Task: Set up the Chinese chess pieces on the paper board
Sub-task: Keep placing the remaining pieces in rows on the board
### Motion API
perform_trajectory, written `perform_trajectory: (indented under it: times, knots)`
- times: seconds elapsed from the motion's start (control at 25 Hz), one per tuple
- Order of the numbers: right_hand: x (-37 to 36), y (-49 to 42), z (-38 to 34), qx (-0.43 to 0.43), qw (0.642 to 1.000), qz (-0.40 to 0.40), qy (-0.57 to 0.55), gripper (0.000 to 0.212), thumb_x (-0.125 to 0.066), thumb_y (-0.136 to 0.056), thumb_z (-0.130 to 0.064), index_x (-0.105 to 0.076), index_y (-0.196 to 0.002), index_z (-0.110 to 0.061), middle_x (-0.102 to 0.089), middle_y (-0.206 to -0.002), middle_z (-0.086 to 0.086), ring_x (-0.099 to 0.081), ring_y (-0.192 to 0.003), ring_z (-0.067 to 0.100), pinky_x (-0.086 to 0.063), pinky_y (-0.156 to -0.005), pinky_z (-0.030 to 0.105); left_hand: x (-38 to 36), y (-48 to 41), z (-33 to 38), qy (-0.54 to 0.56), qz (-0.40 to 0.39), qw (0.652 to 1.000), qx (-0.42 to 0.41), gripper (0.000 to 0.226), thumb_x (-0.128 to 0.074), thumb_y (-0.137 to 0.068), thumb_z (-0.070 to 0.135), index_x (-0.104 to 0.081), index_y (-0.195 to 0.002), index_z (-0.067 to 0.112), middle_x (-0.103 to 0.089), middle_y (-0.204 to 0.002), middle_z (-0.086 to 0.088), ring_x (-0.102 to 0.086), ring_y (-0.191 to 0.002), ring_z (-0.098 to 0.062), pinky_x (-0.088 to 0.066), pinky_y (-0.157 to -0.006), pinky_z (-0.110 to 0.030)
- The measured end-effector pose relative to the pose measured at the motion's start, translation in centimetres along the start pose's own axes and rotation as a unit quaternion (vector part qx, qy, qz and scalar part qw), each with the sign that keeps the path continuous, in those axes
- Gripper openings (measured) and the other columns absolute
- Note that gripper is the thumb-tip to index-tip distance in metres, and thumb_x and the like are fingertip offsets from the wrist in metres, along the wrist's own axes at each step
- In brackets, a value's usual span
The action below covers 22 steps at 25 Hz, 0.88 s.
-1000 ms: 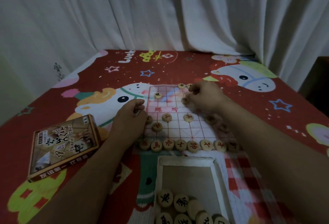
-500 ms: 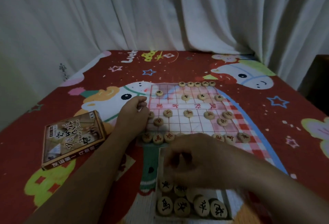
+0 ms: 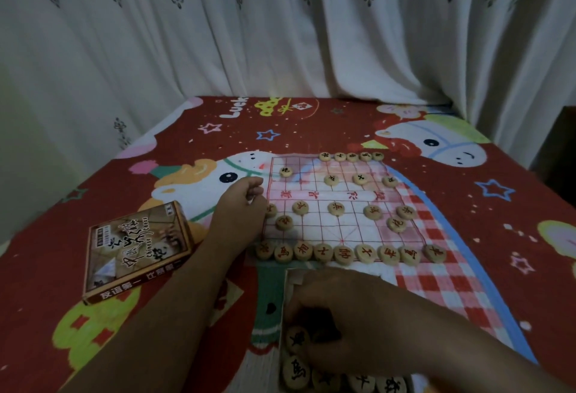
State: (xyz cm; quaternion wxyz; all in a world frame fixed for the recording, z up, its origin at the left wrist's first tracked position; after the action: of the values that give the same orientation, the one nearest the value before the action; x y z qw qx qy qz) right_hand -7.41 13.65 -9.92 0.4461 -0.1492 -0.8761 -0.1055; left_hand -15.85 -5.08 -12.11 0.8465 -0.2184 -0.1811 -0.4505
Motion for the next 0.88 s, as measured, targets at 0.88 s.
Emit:
perform_trajectory:
  times: [0.88]
  knots:
    - [6.9,-0.3,4.9,-0.079,0.981,0.163,-0.068,0.015,-0.074,-0.084,-0.033,-0.067,-0.096,-0.037,-0.063,-0.092,-0.024,-0.06,-0.075,0.001,-0.049,-0.062,0.016,-0.1,0.1,0.0,-0.006,-0.015,1.0,0.019,0.038,-0.047,-0.094,0.01,-0.055,-0.13,0.016,-0.056,-0.115,0.007,-0.054,-0.105,-0.01,-0.043,-0.076,-0.014]
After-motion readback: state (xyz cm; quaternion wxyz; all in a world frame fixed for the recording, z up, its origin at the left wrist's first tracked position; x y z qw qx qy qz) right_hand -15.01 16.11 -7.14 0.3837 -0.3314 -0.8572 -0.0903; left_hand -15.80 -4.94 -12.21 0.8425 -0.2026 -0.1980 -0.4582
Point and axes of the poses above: each hand's wrist, its own y-axis away from the middle knuckle, its own x-axis out of the back of the hand, z = x × y, the point moved 9 cm from there along -y, towards the middle knuckle
